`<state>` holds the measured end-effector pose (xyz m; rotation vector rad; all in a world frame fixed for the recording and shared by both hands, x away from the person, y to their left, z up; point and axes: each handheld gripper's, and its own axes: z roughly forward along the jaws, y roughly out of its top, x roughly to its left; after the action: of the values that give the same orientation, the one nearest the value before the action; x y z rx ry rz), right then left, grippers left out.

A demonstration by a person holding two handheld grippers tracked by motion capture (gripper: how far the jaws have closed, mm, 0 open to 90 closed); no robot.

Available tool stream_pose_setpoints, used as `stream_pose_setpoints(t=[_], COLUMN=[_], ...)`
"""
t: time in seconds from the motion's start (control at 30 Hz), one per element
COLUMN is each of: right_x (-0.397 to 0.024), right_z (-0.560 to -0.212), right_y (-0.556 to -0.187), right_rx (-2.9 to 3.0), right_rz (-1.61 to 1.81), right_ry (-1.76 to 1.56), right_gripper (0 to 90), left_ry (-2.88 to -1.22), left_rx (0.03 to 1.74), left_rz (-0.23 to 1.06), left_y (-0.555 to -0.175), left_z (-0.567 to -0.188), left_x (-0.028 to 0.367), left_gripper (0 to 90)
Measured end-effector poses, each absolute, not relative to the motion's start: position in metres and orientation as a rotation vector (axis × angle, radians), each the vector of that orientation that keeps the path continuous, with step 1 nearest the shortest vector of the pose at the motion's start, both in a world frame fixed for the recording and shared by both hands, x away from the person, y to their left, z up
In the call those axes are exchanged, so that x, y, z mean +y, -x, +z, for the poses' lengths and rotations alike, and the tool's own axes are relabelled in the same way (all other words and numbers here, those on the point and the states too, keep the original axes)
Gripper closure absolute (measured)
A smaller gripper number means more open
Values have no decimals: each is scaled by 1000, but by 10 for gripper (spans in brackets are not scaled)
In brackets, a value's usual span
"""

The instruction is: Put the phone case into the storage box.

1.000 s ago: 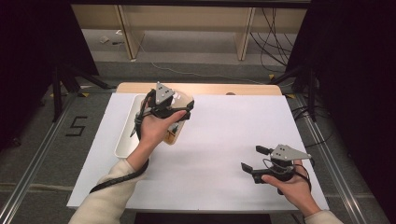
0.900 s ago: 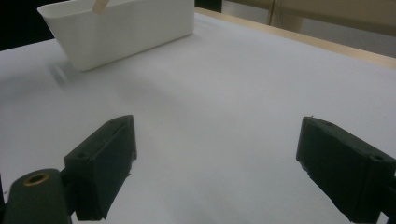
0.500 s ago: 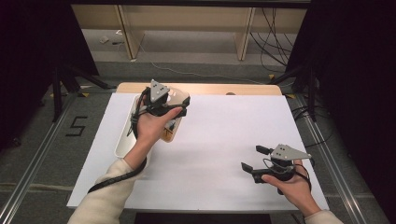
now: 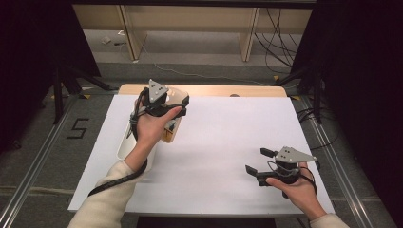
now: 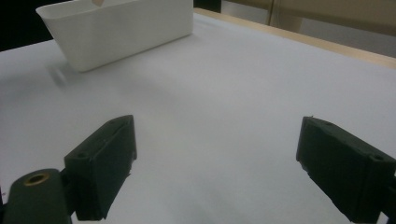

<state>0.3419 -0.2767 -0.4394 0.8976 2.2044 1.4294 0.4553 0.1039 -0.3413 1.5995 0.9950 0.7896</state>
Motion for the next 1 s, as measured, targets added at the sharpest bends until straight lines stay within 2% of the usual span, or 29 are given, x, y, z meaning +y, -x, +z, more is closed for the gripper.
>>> stream_pose_setpoints(t=[1.0], right_x=[-277], right_z=[-440], right_y=[-343], right_rx=[2197], right_rz=[1434], right_ry=[-917], right_gripper=[134], left_ry=[-1530], left_rx=[1072], left_rz=[851], left_y=[-463], left_z=[-338], left_x=[131], left_gripper=[109])
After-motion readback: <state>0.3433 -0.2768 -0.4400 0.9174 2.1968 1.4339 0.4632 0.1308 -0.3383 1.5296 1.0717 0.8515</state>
